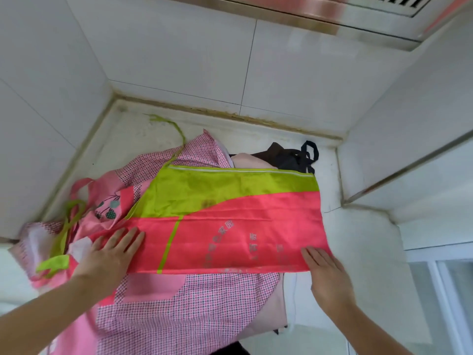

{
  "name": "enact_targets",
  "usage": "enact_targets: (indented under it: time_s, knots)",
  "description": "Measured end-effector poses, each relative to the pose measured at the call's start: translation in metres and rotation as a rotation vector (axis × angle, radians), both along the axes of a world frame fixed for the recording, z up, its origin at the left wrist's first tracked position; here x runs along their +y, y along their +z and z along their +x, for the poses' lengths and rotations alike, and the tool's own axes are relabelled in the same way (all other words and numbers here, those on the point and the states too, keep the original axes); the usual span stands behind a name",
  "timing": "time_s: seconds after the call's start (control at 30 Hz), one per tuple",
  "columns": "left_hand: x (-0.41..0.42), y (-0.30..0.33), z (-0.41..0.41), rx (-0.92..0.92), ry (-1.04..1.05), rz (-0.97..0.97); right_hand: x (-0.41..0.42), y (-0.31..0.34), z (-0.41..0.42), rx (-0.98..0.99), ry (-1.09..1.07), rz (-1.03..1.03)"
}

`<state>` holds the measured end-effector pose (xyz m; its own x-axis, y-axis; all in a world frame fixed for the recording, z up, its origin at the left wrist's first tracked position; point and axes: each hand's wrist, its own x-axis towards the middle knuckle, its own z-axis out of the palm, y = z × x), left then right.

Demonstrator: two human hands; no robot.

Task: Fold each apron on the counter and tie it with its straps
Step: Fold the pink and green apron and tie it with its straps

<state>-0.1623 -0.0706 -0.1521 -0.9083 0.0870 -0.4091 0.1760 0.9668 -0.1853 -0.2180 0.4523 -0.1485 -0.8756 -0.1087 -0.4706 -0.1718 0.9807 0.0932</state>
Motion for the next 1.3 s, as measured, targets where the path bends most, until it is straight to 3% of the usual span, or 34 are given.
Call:
enact_targets:
  time_s: [0.03,0.1,0.23,0.37,0.43,0.57,0.67,0.87,1.0,1.17,1.3]
  knots:
    - [0.003,0.006,0.001,0.027,-0.007,0.016,-0.003,-0.004,0.012,-0.02,-0.008,-0.006]
    - [0.02,0.016,0.004,-0.13,0.047,0.095,-0.016,-0.008,0.027,-0.019,-0.011,-0.065]
    - [0.075,0.005,0.007,-0.099,-0.138,0.326,-0.064,-0.007,0.03,0.076,0.141,-0.199]
    - [0.122,0.004,0.008,-0.218,-0.121,0.357,-0.114,-0.01,0.032,0.088,0.275,-0.28]
    - [0.124,0.002,0.008,-0.195,-0.091,0.372,-0.127,-0.012,0.031,0.078,0.292,-0.307]
    - [0.081,-0.014,0.016,-0.132,0.014,0.241,-0.112,-0.022,0.036,0.05,0.216,-0.313]
    - [0.053,-0.009,0.017,-0.183,0.161,0.204,-0.094,-0.031,0.036,0.106,0.125,-0.276]
    - [0.011,0.006,0.009,-0.117,0.162,0.182,-0.065,-0.008,0.012,0.145,0.01,-0.211]
    - [0.011,0.042,-0.008,-0.097,0.042,0.0,-0.049,0.023,-0.011,0.117,0.038,-0.193]
    - [0.019,0.049,-0.036,-0.169,0.134,0.271,-0.049,0.04,-0.034,-0.152,-0.018,-0.302]
    - [-0.019,0.056,-0.055,-0.271,0.094,-0.014,-0.011,0.052,-0.071,-0.301,-0.008,-0.183]
